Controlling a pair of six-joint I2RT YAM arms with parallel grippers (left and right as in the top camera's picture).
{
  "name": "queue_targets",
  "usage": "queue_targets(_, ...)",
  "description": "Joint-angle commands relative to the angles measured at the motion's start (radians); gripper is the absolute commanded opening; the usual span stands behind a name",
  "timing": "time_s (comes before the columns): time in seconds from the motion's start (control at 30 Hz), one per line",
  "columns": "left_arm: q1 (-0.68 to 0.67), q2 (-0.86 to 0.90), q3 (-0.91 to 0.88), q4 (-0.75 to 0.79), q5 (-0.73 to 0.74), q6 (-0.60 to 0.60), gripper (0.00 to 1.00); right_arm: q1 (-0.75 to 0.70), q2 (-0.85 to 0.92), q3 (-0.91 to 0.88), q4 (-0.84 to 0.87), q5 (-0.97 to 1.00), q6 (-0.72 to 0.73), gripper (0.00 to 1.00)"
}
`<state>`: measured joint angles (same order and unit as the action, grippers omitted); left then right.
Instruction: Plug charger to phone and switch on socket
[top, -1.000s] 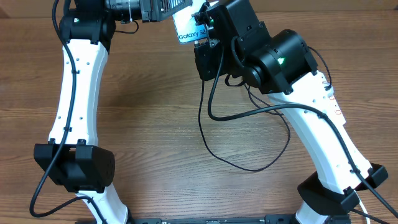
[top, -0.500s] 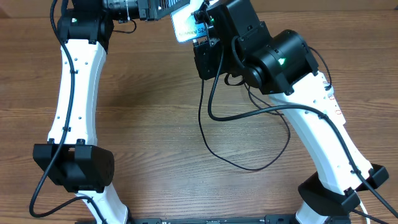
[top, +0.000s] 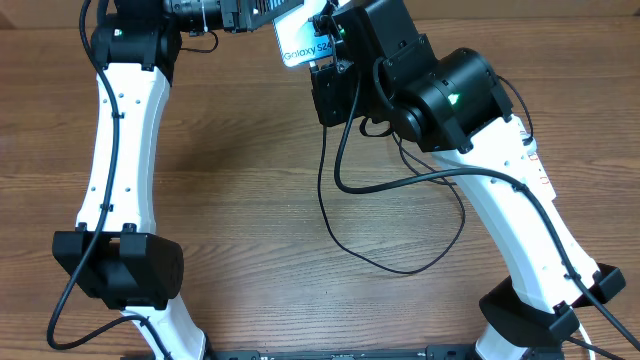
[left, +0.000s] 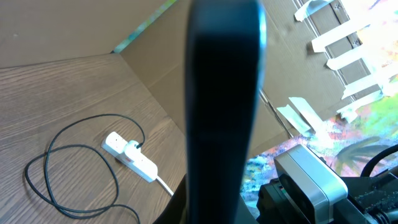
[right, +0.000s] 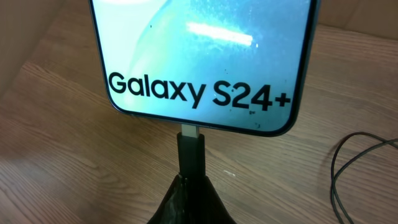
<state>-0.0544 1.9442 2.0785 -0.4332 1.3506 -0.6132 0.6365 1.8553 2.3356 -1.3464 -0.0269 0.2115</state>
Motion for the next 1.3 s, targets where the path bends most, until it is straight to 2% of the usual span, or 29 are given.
queue_targets(0.0, -0.018, -0.007, 0.011, -0.011, 0.101, -0.02, 0.04, -0.003, -0.041, 0.029, 0.076, 0.019, 0.025, 0.04)
queue_targets(1.27, -0.018, -0.007, 0.011, -0.01, 0.143, -0.071, 0.04, -0.003, -0.041, 0.029, 0.127, 0.007, 0.048, 0.04)
